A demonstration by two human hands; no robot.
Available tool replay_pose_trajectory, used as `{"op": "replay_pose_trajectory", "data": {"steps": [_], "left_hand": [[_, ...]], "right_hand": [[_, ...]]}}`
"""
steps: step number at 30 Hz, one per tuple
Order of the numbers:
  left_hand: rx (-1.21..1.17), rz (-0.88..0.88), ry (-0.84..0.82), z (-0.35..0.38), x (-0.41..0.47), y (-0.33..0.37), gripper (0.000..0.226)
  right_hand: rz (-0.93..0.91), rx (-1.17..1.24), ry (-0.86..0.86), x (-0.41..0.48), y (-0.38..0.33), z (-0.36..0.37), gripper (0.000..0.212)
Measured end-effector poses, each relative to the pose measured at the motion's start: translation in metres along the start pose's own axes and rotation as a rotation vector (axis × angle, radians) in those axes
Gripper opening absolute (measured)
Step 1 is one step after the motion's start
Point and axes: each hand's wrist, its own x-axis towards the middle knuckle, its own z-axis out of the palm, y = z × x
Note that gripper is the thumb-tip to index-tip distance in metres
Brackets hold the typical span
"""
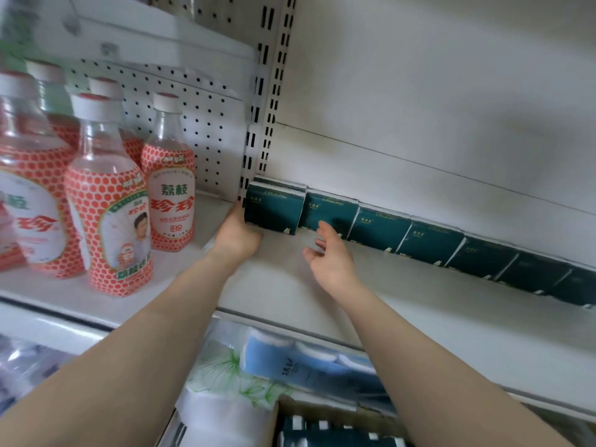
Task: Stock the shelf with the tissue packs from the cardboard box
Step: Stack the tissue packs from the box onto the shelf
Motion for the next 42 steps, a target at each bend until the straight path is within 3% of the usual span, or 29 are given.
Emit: {"op": "replay_pose_trajectory", "data": {"steps": [5, 11, 16, 22, 25, 31, 36, 39, 42], "left_hand": [[0.052, -0.038, -0.073, -0.009, -0.046, 0.014, 0.070], [-0.021, 0.110, -0.202, -0.008, -0.121, 0.040, 0.050], [0.007, 0.124, -0.399, -0.001, -0.182, 0.044, 0.037], [0.398, 0.134, -0.734, 0.013, -0.231, 0.027, 0.042], [0.591, 0.127, -0.808, 0.021, -0.240, 0.015, 0.049], [0.706, 0.086, -0.759, 0.026, -0.246, 0.001, 0.065], [0.607, 0.116, -0.651, 0.029, -0.244, 0.004, 0.054], [0.508, 0.160, -0.558, 0.027, -0.239, 0.010, 0.052], [0.396, 0.173, -0.466, 0.022, -0.232, 0.021, 0.056]], "right_hand": [[-0.034, 0.035, 0.016, -0.045, -0.005, -0.031, 0.059], [-0.027, -0.002, -0.001, -0.120, -0.014, -0.073, 0.052], [0.024, -0.103, -0.117, -0.182, -0.003, -0.099, 0.039], [0.160, -0.466, -0.298, -0.232, 0.018, -0.116, 0.040], [0.305, -0.441, -0.381, -0.243, 0.033, -0.112, 0.040], [0.421, -0.390, -0.401, -0.248, 0.052, -0.097, 0.041], [0.472, -0.254, -0.324, -0.243, 0.057, -0.098, 0.051], [0.383, -0.147, -0.245, -0.240, 0.049, -0.109, 0.038], [0.355, 0.115, -0.187, -0.237, 0.041, -0.124, 0.028]]}}
